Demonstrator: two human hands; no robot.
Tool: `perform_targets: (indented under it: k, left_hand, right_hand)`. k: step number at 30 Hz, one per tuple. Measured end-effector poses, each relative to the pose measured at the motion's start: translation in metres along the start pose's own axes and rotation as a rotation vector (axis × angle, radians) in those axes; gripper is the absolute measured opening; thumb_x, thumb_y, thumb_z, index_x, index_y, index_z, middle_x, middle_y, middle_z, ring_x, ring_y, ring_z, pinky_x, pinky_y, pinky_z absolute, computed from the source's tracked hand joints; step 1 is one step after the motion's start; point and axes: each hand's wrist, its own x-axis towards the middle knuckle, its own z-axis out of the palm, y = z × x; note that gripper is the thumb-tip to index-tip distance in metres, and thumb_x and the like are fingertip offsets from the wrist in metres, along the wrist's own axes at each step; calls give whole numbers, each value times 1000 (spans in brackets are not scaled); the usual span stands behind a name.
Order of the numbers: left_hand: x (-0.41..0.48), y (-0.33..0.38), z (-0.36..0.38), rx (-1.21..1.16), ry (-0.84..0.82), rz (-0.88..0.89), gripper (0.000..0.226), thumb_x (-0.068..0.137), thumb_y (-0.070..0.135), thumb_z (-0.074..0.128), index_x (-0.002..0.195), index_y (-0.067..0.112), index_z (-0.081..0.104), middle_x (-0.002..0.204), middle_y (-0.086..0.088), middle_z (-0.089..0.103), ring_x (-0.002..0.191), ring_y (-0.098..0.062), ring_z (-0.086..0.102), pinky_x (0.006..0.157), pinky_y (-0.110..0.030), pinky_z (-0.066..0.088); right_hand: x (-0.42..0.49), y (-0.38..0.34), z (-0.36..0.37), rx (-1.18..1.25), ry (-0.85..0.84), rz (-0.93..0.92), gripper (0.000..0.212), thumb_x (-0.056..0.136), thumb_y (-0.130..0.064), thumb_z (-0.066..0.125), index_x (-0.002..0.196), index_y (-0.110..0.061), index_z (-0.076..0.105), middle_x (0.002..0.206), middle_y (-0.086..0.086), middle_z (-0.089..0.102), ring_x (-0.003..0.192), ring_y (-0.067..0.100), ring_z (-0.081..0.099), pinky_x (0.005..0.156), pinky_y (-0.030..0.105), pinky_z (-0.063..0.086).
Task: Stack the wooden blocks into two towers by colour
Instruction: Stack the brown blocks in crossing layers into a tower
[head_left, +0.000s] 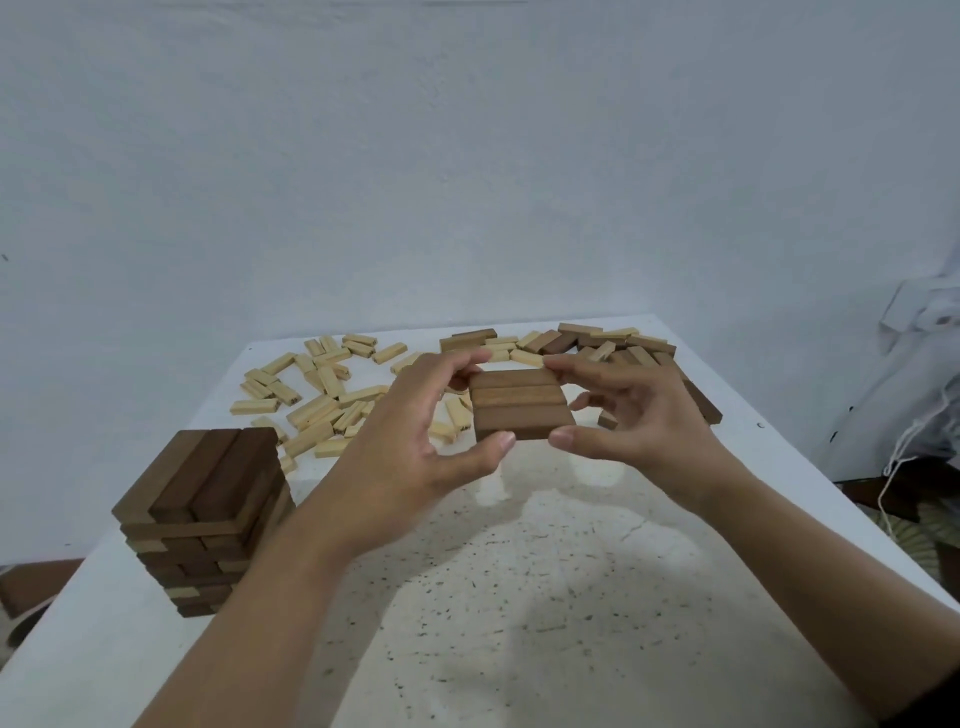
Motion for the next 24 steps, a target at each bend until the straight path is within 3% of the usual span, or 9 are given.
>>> perform_targets:
  k: [4, 10, 15, 20, 24]
  left_hand:
    - [0, 23, -16, -7, 75, 57, 70, 76, 66, 61, 140, 39, 50, 128, 25, 54, 123, 8, 47, 84, 1, 32]
    - [-10, 59, -59, 154, 133, 155, 68, 79, 66, 59, 140, 39, 48, 125, 25, 54, 122, 9, 47, 88, 1, 31]
    - [-26, 66, -104, 273, 93, 143, 71, 76, 70, 60, 141, 45, 47, 124, 29, 55, 124, 8, 47, 83, 1, 34]
    - [-40, 42, -153, 326, -32, 34, 75, 70, 74, 64, 139, 51, 46, 129, 26, 57, 128, 3, 49, 91, -21, 37]
    - [-51, 19, -177, 319, -97, -40, 77, 68, 71, 69, 139, 48, 48, 129, 27, 58, 128, 2, 51, 93, -23, 37]
  right_hand:
    - [5, -20, 4, 89, 66, -68, 59, 66, -31, 87, 123, -21, 72, 121, 0, 73, 121, 23, 64, 107, 51, 47]
    - [9, -62, 14, 113, 59, -148, 62, 67, -30, 87, 125, -17, 70, 121, 4, 73, 119, 26, 65, 105, 62, 44]
    - [14, -88, 36, 25, 17, -184, 62, 67, -32, 90, 125, -23, 71, 117, -6, 74, 99, 6, 65, 93, 43, 50]
    - [23, -100, 79, -119, -45, -188, 68, 66, -42, 90, 128, -25, 70, 115, -14, 74, 117, 1, 62, 98, 32, 48]
    - [30, -99, 114, -221, -80, -146, 70, 66, -44, 90, 131, -30, 68, 116, -22, 71, 115, -12, 56, 92, 10, 44]
